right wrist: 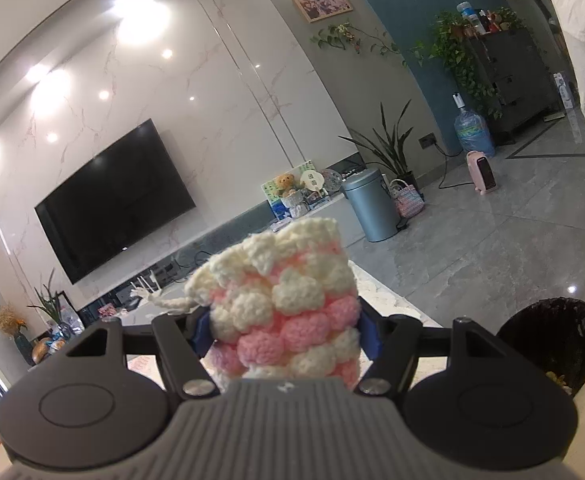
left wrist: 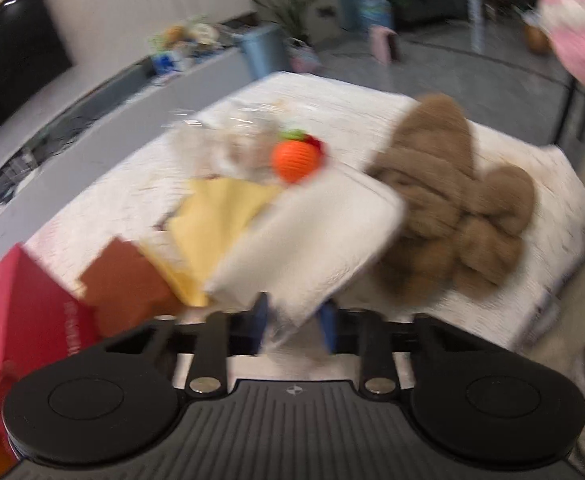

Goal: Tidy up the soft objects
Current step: 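Grasp the white cloth with the left gripper while the right gripper holds the crocheted item, then carry the white cloth into the box and open the left gripper while the right carries the crocheted item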

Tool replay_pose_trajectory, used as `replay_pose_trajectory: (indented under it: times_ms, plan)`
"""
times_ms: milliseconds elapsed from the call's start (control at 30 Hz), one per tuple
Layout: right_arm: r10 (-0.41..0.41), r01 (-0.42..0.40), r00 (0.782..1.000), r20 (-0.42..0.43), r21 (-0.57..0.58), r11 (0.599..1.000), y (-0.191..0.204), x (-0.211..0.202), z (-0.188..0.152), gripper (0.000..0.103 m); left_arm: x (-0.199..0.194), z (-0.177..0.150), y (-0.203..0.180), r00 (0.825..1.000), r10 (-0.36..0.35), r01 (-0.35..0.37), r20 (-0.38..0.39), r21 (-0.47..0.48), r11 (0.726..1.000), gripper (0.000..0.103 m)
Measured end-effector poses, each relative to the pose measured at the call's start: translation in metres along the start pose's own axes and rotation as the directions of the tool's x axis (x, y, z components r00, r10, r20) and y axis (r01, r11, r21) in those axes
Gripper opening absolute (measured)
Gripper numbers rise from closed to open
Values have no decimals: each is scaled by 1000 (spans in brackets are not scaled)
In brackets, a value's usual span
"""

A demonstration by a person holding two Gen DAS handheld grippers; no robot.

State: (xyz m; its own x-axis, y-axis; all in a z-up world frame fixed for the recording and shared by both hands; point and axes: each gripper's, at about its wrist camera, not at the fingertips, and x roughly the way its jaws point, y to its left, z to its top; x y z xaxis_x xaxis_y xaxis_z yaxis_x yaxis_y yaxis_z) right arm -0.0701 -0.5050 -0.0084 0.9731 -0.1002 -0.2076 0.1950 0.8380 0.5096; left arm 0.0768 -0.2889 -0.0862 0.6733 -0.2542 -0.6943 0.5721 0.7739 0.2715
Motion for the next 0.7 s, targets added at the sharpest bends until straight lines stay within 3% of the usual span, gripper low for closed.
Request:
replay_pose_trajectory:
  times_ms: [167, 267, 433, 700]
  plan:
    - [6, -6, 1000, -11, 0, 1000, -1, 5, 0, 67, -1, -1, 30, 998, -52, 54, 17, -137, 989, 7]
    - [4, -4, 1000, -19, 2, 1000, -3, 8, 0, 67, -4, 0, 36, 992, -123, 128, 37, -157, 979, 7]
    - [-1, 1, 1000, -31, -14, 1000, -2, 10, 1, 67, -16, 1, 38, 984, -134, 152, 117, -167, 974, 5]
    - [7, -8, 999, -41, -36, 999, 2, 14, 3, 67, -30, 11, 47, 978, -129, 161, 166, -191, 968, 5]
